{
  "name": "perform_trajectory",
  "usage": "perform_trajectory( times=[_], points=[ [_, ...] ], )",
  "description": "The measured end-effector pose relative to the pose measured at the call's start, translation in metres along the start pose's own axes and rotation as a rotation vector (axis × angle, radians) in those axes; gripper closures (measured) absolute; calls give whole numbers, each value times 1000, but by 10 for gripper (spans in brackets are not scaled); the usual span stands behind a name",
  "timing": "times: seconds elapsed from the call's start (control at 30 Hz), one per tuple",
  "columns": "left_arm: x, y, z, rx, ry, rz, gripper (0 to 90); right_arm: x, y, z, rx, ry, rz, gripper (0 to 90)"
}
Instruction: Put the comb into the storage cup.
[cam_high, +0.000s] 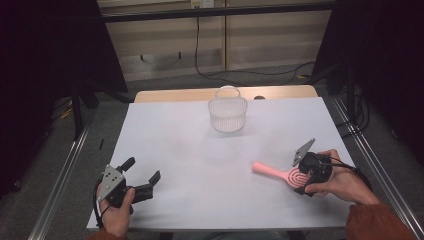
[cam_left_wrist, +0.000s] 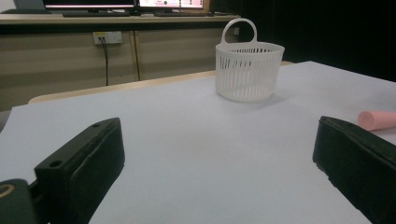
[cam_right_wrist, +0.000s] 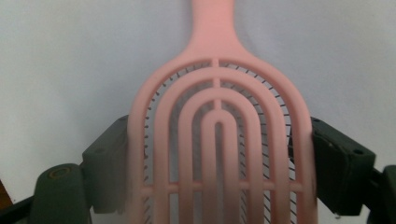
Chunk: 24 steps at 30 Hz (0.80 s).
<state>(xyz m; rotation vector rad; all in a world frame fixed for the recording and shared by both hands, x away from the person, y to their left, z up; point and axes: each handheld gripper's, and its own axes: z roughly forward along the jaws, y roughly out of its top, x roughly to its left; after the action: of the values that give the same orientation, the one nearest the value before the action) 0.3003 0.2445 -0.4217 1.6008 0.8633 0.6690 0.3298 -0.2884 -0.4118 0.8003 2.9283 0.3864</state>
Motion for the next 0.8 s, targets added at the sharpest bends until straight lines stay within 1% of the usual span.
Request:
perform_trajectory(
  times=[0.17, 0.23, 0.33, 0.37, 0.4, 0.47, 0.53, 0.57, 0.6, 0.63, 0.8],
  points=[
    [0, 0, 0, -2, 3, -1, 22, -1, 0, 1, 5, 3, 1, 187],
    [0, 0, 0, -1, 2, -2, 22, -1, 1, 1, 15, 1, 3, 186],
    [0, 0, 0, 1, 1, 3, 22, 0, 2, 1, 21, 0, -9, 179],
    [0, 0, 0, -1, 0, -1, 22, 1, 2, 1, 23, -1, -7, 175],
    [0, 0, 0, -2, 2, -3, 22, 2, 3, 0, 32, -16, -8, 136],
    [0, 0, 0, 0, 1, -3, 22, 2, 4, 0, 34, -15, -17, 130],
    [0, 0, 0, 3, -1, 1, 22, 3, 6, 0, 37, -23, -23, 122],
    [0, 0, 0, 1, -2, 1, 22, 4, 9, 2, 58, -24, -26, 122],
    [0, 0, 0, 0, -3, 1, 22, 4, 9, 2, 58, -24, -26, 122],
    [0, 0, 0, 0, -2, 1, 22, 4, 10, 5, 80, -27, -31, 168],
    [0, 0, 0, -1, 0, -6, 22, 4, 9, 6, 84, -42, -30, 190]
  ],
)
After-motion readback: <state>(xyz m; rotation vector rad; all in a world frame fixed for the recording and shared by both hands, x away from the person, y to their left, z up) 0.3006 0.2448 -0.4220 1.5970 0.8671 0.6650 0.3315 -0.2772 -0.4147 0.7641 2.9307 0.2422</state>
